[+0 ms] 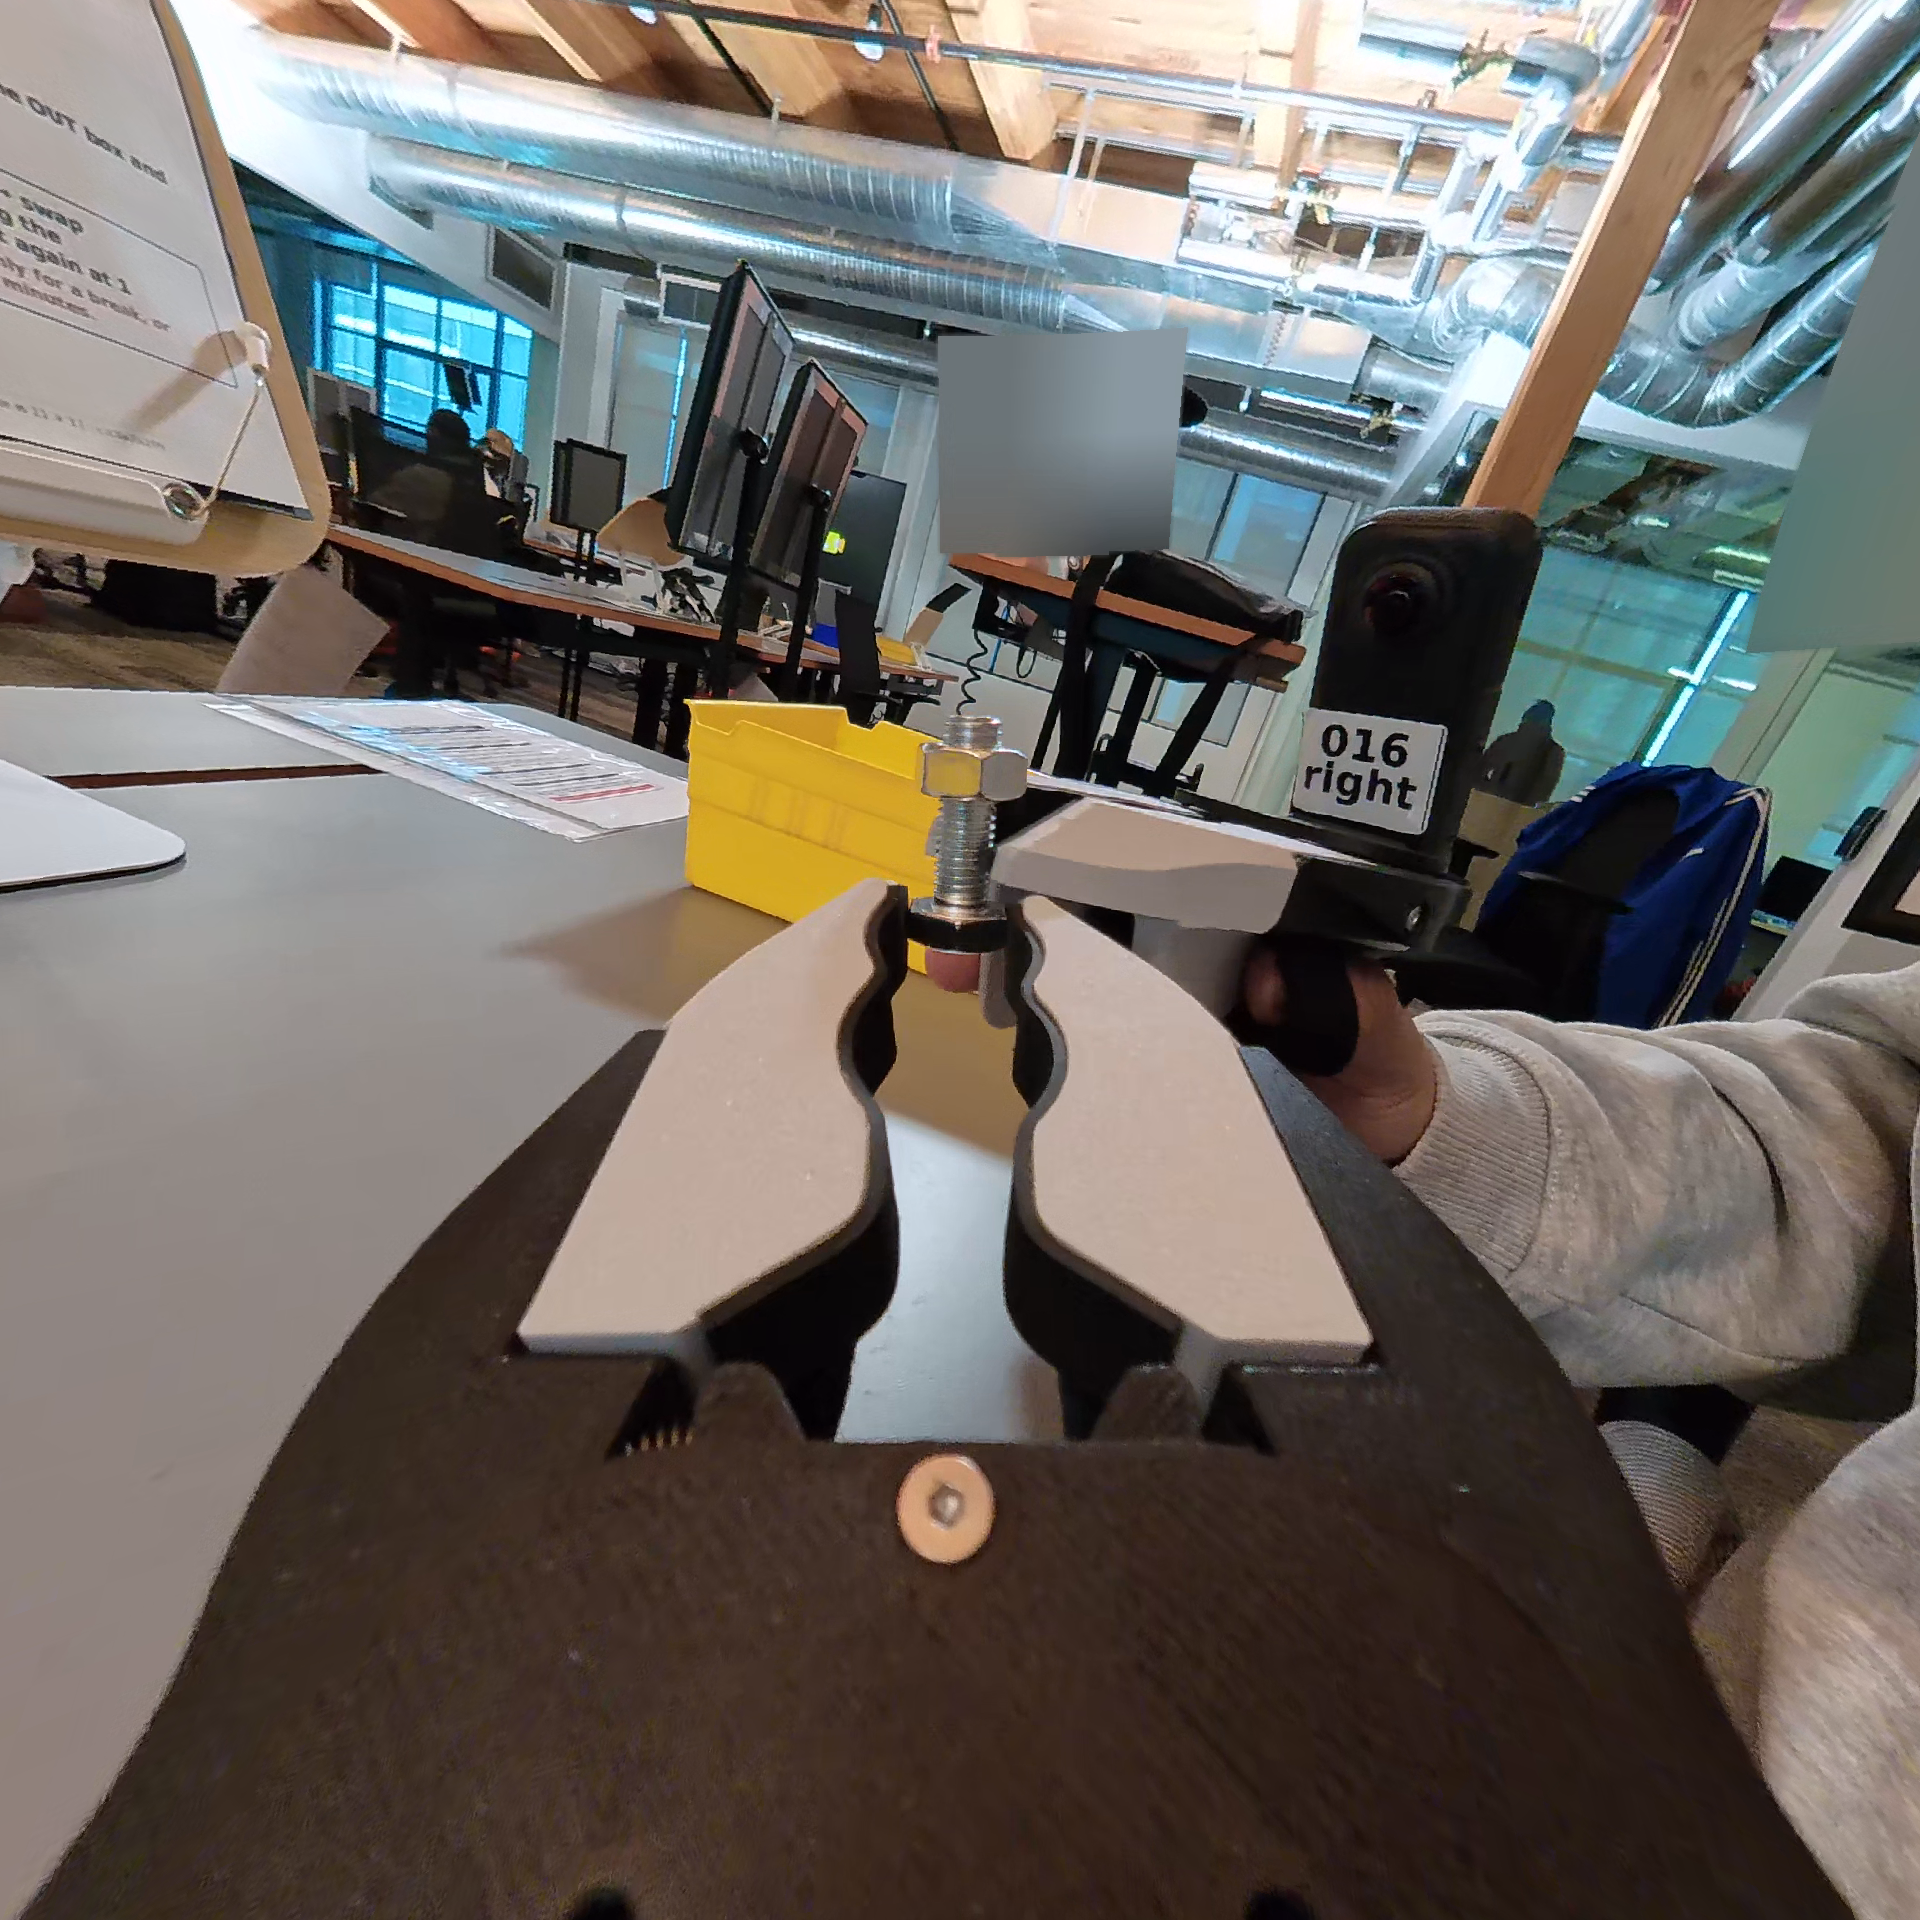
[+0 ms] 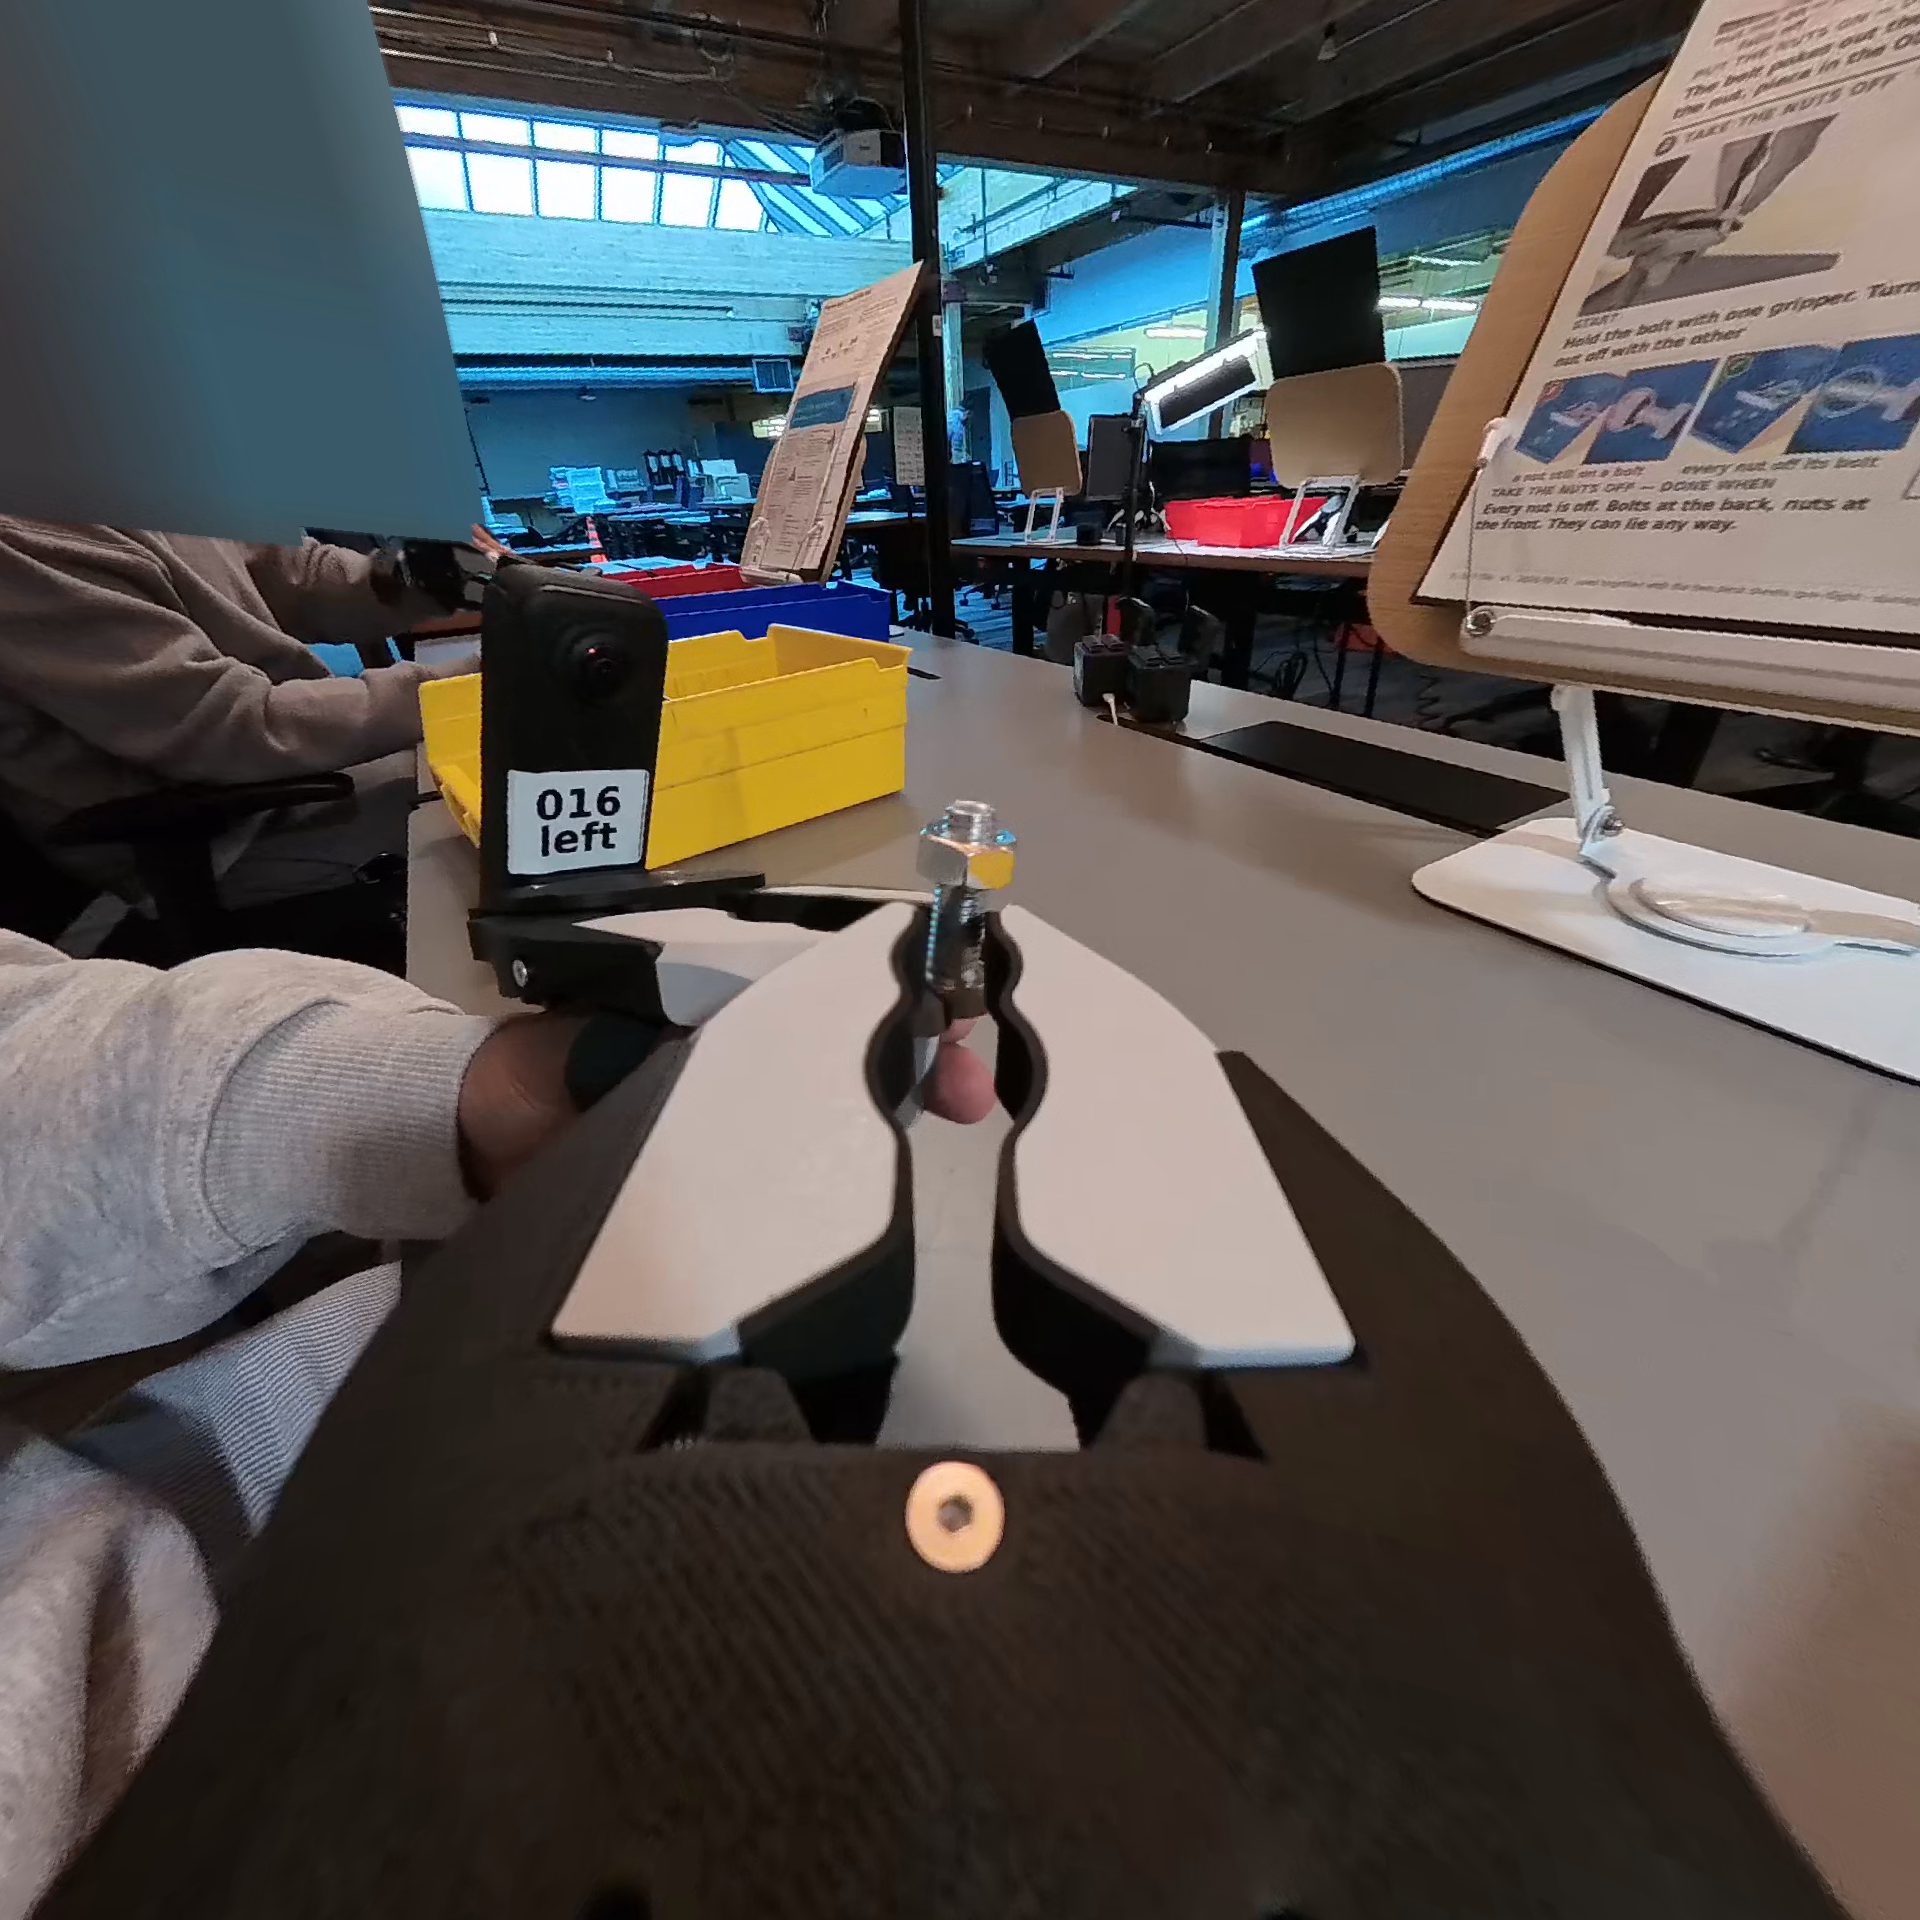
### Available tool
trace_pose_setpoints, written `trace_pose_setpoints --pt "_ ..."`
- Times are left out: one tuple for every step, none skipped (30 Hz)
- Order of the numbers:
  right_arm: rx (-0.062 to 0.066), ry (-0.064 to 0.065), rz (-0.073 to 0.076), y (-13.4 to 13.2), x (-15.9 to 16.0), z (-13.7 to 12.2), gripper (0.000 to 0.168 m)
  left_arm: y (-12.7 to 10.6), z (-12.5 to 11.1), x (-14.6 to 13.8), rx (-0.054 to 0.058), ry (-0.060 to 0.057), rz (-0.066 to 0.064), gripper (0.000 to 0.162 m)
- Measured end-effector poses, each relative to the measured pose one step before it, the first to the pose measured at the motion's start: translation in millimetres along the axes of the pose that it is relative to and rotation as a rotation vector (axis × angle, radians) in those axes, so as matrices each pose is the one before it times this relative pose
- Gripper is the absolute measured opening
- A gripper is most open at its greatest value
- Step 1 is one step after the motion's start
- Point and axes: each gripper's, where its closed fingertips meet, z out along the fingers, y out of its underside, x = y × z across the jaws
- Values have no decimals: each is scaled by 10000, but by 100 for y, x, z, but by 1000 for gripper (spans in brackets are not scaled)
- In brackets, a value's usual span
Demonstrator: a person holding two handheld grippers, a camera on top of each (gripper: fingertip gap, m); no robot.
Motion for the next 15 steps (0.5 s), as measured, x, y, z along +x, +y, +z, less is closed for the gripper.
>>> trace_pose_setpoints --pt "-4 -3 -19 -7 25 -40 10 6 18 45 -1 20 -22 19" --pt "-15 -23 11 -12 2 -15 10 9 8 29 -9 20 -27 19" --pt "-25 -13 6 -28 -9 -3 10 -10 4 38 -3 26 -28 19" --pt "-34 -3 -11 -14 -18 2 10 -9 -11 54 -15 17 24 19" --pt "-23 4 -20 -37 -19 -3 10 -19 -4 72 0 2 69 19" --pt "-25 8 -9 -55 -23 -4 9 -50 -9 55 19 -12 64 19" --pt "-22 22 -8 -100 5 -16 9 -94 6 29 45 -28 29 19" --pt "24 124 -2 -286 186 -88 9 -79 -8 71 36 13 13 23" --pt "105 193 -4 -601 342 -197 9 -19 13 29 -7 9 -25 30" --pt "159 206 -26 -933 437 -306 9 30 13 -65 -30 -37 -65 36" --pt "134 242 -55 -1188 571 -419 9 21 5 -46 -6 -9 -57 38" --pt "87 299 -177 -1363 746 -550 9 -21 -3 -7 12 3 -47 38" --pt "44 401 -323 -1448 1031 -729 9 21 -6 -4 -15 5 -29 37" --pt "-9 505 -411 -1461 1356 -898 9 54 0 15 -43 -2 -13 37" --pt "-77 615 -447 -1351 1756 -1033 9 83 19 15 -50 -3 0 37"
